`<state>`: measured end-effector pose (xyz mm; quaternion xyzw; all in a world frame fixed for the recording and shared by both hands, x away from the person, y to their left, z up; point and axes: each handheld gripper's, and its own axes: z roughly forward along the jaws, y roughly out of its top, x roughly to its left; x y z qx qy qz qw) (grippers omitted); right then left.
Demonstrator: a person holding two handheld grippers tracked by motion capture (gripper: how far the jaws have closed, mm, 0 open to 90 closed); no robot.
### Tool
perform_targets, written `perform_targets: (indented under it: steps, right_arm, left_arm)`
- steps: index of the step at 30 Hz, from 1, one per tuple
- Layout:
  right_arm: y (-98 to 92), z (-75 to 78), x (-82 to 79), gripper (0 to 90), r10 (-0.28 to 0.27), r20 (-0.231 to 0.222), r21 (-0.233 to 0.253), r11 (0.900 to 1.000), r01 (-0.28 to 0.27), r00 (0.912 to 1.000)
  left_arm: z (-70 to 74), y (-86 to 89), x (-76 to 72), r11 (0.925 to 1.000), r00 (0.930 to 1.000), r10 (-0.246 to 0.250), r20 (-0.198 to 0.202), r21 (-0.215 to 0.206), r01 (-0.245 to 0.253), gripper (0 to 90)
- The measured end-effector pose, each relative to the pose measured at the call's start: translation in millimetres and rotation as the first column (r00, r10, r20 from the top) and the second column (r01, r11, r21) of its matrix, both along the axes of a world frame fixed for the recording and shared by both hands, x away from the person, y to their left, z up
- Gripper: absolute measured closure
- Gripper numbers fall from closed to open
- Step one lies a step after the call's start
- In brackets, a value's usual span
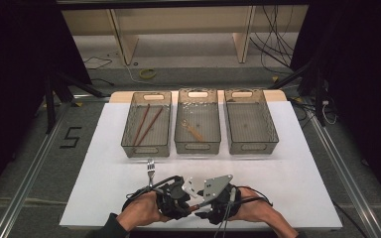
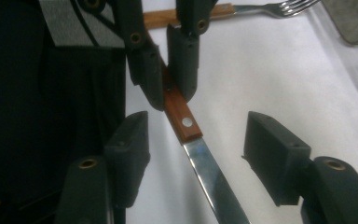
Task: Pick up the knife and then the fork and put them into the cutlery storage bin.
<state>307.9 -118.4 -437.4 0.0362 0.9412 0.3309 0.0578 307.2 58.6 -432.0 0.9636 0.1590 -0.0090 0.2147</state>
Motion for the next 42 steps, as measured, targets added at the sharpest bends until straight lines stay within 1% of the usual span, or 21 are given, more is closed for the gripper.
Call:
perform_targets:
  steps: [2,4,10,11,14,15,16,18,19,22,25,26,31,34,36,37,38,39,40,41,42]
  right_arm:
    - [2.1,-2.0,-2.1,44.0,0.011,0.016,-0.020,1.000,-0.011,0.9998]
    - [3.4,-4.1,-2.8,46.3,0.034,0.051,-0.032,0.999,-0.033,0.9981]
    - [5.6,-7.4,-6.5,53.9,0.082,0.088,-0.058,0.995,-0.077,0.9927]
    - [5.8,-7.5,-7.2,55.0,0.083,0.092,-0.068,0.995,-0.076,0.9923]
    - [6.8,-8.3,-10.1,58.2,0.091,0.098,-0.067,0.994,-0.085,0.9910]
    - [7.5,-8.5,-11.4,59.2,0.095,0.088,-0.057,0.994,-0.090,0.9916]
    - [8.3,-9.2,-11.5,60.2,0.114,0.094,-0.052,0.993,-0.110,0.9890]
    - [7.9,-9.3,-13.8,62.0,0.111,0.092,-0.073,0.992,-0.104,0.9896]
    - [8.3,-10.0,-13.5,62.9,0.127,0.101,-0.063,0.991,-0.121,0.9867]
    - [8.6,-10.6,-14.8,65.7,0.140,0.100,-0.073,0.988,-0.133,0.9852]
    - [8.8,-11.9,-15.2,69.1,0.157,0.116,-0.082,0.986,-0.148,0.9808]
    - [8.8,-12.1,-15.0,70.2,0.160,0.118,-0.081,0.985,-0.151,0.9801]
    - [8.3,-12.3,-15.0,72.6,0.179,0.122,-0.082,0.982,-0.170,0.9762]
    - [7.4,-13.4,-12.7,73.9,0.209,0.140,-0.063,0.977,-0.202,0.9679]
    - [7.2,-13.4,-11.9,75.1,0.225,0.150,-0.057,0.974,-0.219,0.9627]
    - [6.7,-13.1,-12.4,75.8,0.236,0.157,-0.067,0.971,-0.228,0.9589]
    - [6.6,-13.5,-13.8,76.1,0.235,0.154,-0.063,0.972,-0.227,0.9598]
    - [6.4,-13.4,-12.8,76.2,0.249,0.164,-0.069,0.968,-0.241,0.9546]
    - [6.1,-13.5,-12.2,76.5,0.255,0.165,-0.069,0.967,-0.246,0.9528]
    - [5.7,-13.9,-13.3,76.9,0.246,0.160,-0.066,0.969,-0.238,0.9562]
    - [7.2,-15.2,-11.0,77.2,0.270,0.192,-0.046,0.963,-0.267,0.9434]
  left_arm:
    - [0.3,-0.9,-0.7,1.0000,1.0000,-0.004,-0.006,-0.005,0.004,76.1]
    - [1.1,-1.5,-1.2,0.9999,0.9999,-0.011,-0.004,-0.007,0.011,76.1]
    - [0.7,-3.2,-3.1,0.9997,0.9998,-0.019,-0.012,-0.016,0.019,76.1]
    - [0.6,-3.3,-2.8,0.9996,0.9996,-0.026,-0.011,-0.009,0.026,76.1]
    - [-0.4,-4.0,-3.3,0.9996,0.9996,-0.023,-0.018,-0.016,0.023,76.1]
    - [-0.4,-4.0,-3.3,0.9996,0.9996,-0.023,-0.017,-0.017,0.023,76.0]
    - [0.9,-3.3,-2.0,0.9991,0.9990,-0.042,-0.015,-0.002,0.042,76.1]
    - [1.6,-3.0,-1.8,0.9986,0.9985,-0.052,-0.016,-0.001,0.052,76.0]
    - [1.3,-3.1,-2.2,0.9988,0.9986,-0.050,-0.017,-0.006,0.049,76.0]
    - [1.2,-3.6,-3.1,0.9988,0.9986,-0.047,-0.024,-0.013,0.046,76.1]
    - [1.3,-3.9,-4.0,0.9987,0.9985,-0.045,-0.031,-0.024,0.045,76.0]
    - [2.0,-3.5,-3.0,0.9979,0.9976,-0.064,-0.027,-0.013,0.064,76.0]
    - [1.8,-3.4,-3.3,0.9971,0.9968,-0.074,-0.030,-0.018,0.074,75.9]
    - [1.8,-2.5,-3.1,0.9967,0.9970,-0.070,-0.033,-0.043,0.069,75.7]
    - [2.3,-2.3,-3.0,0.9953,0.9956,-0.090,-0.026,-0.039,0.089,75.7]
    - [2.4,-2.6,-3.6,0.9948,0.9953,-0.094,-0.021,-0.042,0.093,75.7]
    - [2.1,-2.9,-4.3,0.9950,0.9958,-0.089,-0.021,-0.047,0.088,75.6]
    - [2.0,-2.9,-4.6,0.9950,0.9959,-0.088,-0.022,-0.051,0.086,75.6]
    - [1.9,-2.8,-4.6,0.9946,0.9959,-0.087,-0.021,-0.059,0.086,75.5]
    - [2.4,-2.4,-4.4,0.9947,0.9961,-0.085,-0.023,-0.061,0.083,75.3]
    - [3.4,-1.5,-3.0,0.9935,0.9947,-0.101,-0.020,-0.055,0.100,75.2]
